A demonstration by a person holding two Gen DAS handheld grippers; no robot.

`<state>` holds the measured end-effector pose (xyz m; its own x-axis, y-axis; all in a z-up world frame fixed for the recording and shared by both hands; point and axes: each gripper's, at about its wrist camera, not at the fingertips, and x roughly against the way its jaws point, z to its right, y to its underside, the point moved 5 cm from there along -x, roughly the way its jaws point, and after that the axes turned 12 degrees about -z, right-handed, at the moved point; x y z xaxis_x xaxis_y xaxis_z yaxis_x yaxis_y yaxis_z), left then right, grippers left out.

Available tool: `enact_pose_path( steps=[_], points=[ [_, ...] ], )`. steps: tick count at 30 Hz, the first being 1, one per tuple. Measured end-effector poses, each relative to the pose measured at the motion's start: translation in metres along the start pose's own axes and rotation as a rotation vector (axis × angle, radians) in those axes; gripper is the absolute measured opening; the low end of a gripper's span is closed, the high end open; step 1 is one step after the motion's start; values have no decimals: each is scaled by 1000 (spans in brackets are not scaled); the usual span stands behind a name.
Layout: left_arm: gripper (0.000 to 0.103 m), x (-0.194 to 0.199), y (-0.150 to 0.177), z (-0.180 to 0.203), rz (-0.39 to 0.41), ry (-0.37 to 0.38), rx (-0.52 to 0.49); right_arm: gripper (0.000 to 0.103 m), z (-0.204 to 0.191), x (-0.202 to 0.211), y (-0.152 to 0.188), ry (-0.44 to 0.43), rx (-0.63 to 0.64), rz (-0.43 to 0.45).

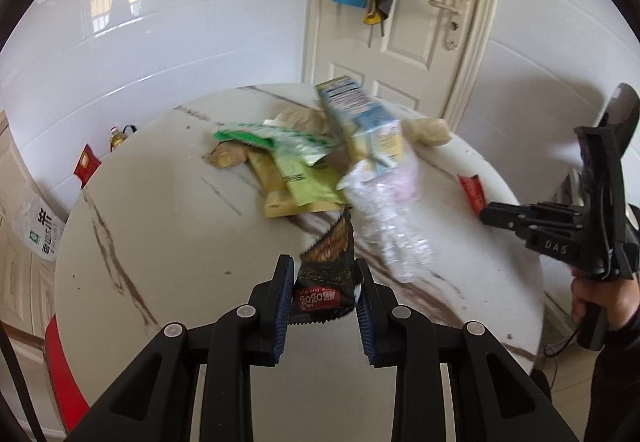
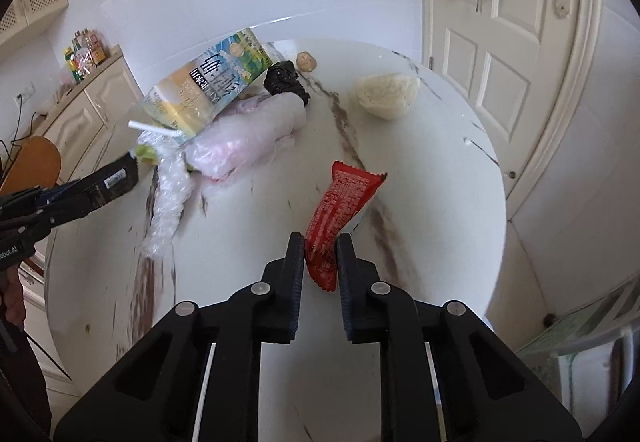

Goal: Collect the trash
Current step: 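Carry both wrappers to the blue bucket and open both grippers over it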

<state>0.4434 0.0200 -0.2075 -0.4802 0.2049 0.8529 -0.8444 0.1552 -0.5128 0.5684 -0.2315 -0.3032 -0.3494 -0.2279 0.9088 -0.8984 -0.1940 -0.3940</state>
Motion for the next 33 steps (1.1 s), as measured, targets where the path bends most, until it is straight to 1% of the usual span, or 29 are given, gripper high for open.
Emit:
enact_pose_path(
  steps=[5, 7, 9, 12, 14, 17, 20, 21, 22, 23, 24, 26, 27, 30, 32, 33],
  points=[
    [25, 4, 12, 16, -12, 11, -15, 12, 6, 13, 18, -38, -15, 20],
    [25, 9, 14, 20, -6, 19, -8, 10, 1, 20, 25, -63, -22, 34],
    [25, 15, 16, 27, -2, 39, -19, 9, 0, 27, 31, -83, -24, 48],
    [25, 18, 16, 38, 1, 41, -35, 9, -4, 36, 37, -104, -23, 68],
    [25, 18, 17, 48, -4, 53, -49, 9, -5, 38, 40, -112, -19, 65],
    [25, 14, 19, 65, -18, 64, -77, 9, -1, 35, 51, -92, -37, 45],
    [25, 7, 21, 79, -34, 73, -102, 15, 4, 34, 59, -99, -70, 48],
    [25, 6, 20, 82, -36, 74, -109, 21, 5, 34, 60, -88, -79, 51],
    [25, 5, 20, 84, -35, 78, -111, 27, 6, 36, 61, -58, -89, 61],
    [25, 4, 19, 85, -36, 80, -111, 29, 7, 36, 60, -27, -92, 66],
    [25, 4, 18, 86, -35, 77, -115, 30, 6, 35, 60, -20, -90, 65],
    [25, 2, 15, 87, -35, 72, -114, 41, 6, 31, 58, 1, -99, 68],
    [25, 2, 15, 88, -35, 72, -116, 43, 5, 28, 57, 15, -102, 68],
    [25, 1, 15, 92, -37, 75, -123, 43, 3, 23, 50, 41, -85, 81],
    [25, 0, 15, 94, -37, 80, -122, 39, 3, 20, 45, 75, -65, 78],
    [25, 0, 14, 95, -37, 81, -121, 26, 4, 19, 44, 83, -56, 78]
  ],
)
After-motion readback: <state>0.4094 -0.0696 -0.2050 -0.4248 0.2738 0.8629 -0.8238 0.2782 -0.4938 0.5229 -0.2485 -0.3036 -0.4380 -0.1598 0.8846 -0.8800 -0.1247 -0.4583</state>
